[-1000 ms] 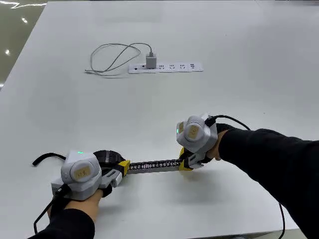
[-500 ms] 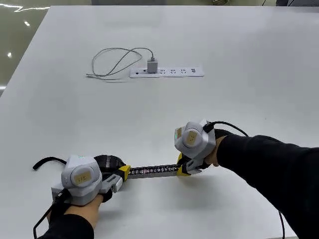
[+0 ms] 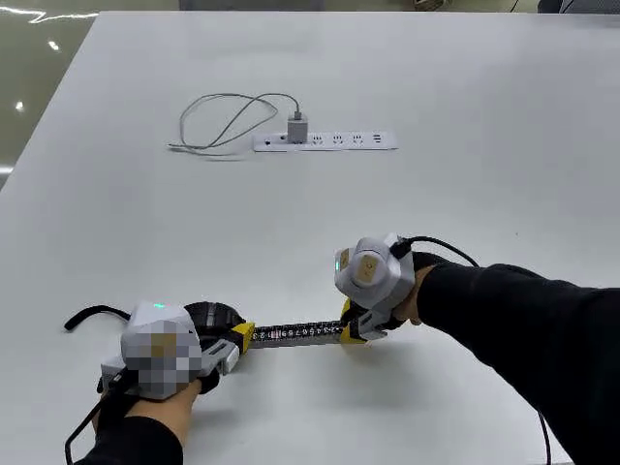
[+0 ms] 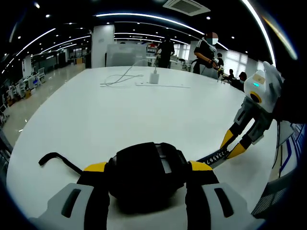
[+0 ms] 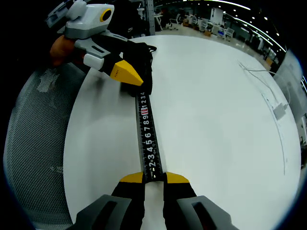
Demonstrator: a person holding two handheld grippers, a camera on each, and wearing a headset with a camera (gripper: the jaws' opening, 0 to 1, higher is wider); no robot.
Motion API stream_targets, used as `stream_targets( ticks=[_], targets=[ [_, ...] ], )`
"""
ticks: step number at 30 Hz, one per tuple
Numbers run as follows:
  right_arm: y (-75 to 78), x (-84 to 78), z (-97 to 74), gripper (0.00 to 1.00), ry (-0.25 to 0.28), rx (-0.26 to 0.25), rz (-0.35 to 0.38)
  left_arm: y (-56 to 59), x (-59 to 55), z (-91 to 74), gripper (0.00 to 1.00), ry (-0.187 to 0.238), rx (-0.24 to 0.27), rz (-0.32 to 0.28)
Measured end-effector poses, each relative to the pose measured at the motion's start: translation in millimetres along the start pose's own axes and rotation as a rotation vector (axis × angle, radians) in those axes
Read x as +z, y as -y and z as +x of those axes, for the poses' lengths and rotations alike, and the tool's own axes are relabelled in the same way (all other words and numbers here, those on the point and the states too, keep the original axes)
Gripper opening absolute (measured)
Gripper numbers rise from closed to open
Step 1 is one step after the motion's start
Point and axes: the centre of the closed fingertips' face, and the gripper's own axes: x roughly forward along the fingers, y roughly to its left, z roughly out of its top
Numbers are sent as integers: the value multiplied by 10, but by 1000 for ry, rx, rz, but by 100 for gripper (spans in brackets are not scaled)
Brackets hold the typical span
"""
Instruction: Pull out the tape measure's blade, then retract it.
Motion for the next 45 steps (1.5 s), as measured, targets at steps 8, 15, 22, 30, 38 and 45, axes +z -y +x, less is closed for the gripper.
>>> stream_targets(
  ticks=[8,15,22,30,38,45],
  targets=[
    [1,36,17,10,6,-3,0,-6,1,-5,60,8,-7,-13],
    [2,75,32,10,10,-5,0,-1,3,-5,59,9,-11,-12],
    [0,110,46,10,12,-5,-1,2,7,-3,59,9,-12,-13],
    [-3,146,58,10,24,-4,-14,1,9,-8,59,8,-12,-14],
    [-10,182,72,10,31,-2,-8,-1,8,-12,59,8,-10,-16],
    [-12,211,90,10,32,1,-8,-2,6,-8,60,7,-8,-12]
  ],
)
